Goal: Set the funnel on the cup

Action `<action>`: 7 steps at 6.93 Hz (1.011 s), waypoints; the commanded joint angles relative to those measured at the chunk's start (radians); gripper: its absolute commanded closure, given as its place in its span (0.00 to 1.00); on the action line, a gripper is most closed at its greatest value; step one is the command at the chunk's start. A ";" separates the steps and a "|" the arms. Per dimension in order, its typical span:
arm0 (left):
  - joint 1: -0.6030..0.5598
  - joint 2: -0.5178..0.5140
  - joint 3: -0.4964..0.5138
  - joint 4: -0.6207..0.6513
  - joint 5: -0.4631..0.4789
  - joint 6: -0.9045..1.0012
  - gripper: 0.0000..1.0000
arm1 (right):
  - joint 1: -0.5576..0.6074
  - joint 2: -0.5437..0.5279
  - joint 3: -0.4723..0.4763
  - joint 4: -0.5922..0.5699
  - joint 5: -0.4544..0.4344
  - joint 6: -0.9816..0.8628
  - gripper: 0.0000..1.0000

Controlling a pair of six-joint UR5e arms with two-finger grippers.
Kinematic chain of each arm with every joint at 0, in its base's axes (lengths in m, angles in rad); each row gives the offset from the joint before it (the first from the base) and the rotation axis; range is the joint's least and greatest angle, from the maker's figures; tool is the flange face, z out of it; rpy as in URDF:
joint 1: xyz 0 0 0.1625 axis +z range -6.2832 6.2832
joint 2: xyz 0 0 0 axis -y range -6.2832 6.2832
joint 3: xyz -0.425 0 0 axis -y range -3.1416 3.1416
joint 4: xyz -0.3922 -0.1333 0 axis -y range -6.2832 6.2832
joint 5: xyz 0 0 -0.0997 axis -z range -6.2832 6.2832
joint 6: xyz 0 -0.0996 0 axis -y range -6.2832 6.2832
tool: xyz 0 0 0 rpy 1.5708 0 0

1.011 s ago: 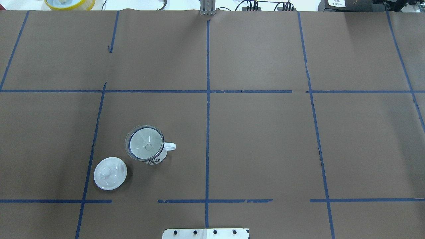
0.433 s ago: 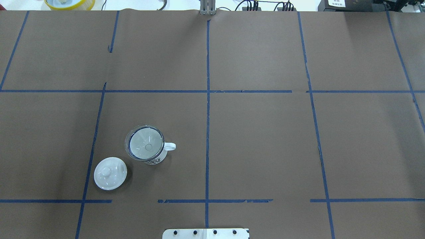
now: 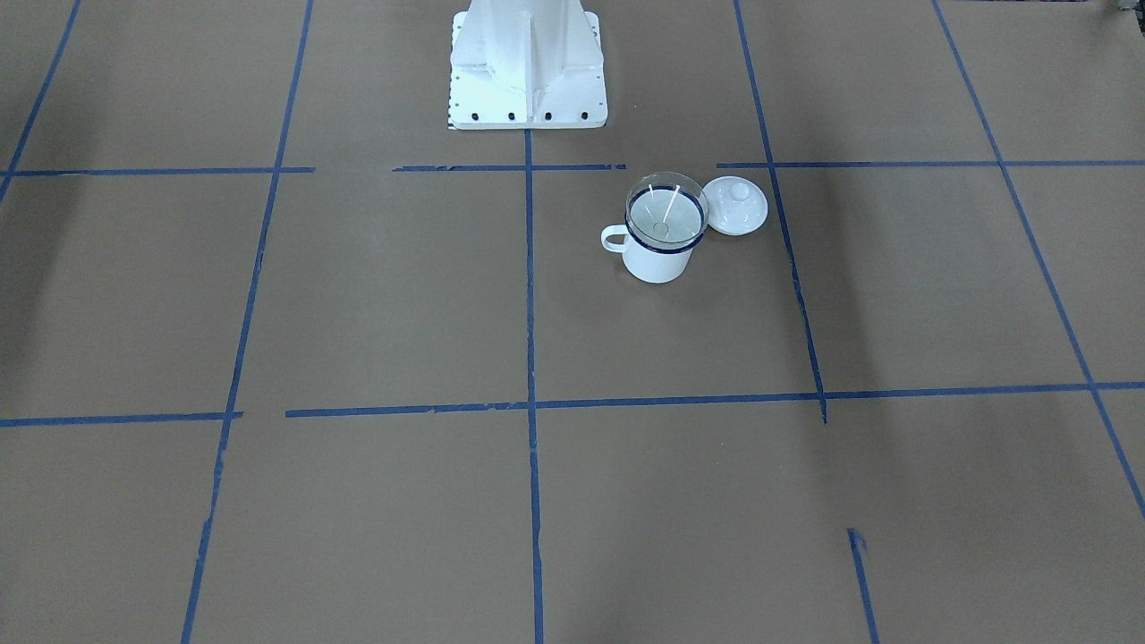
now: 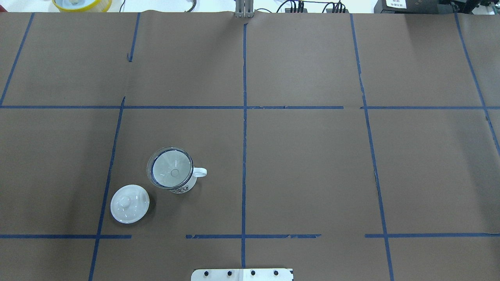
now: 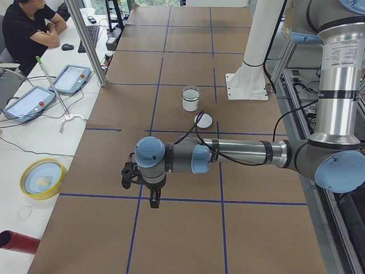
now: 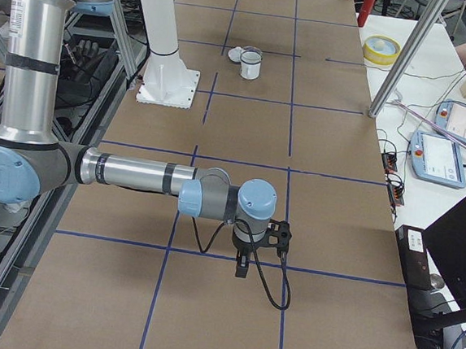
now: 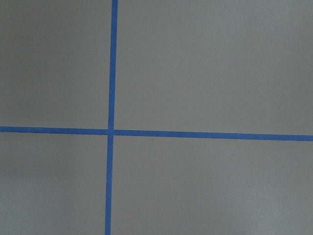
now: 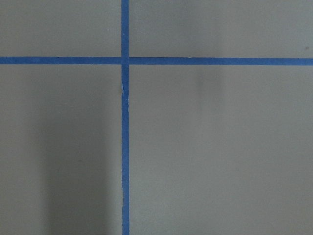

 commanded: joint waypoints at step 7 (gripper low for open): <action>0.047 -0.002 0.022 0.110 0.014 0.181 0.00 | 0.000 0.000 0.001 0.000 0.000 0.000 0.00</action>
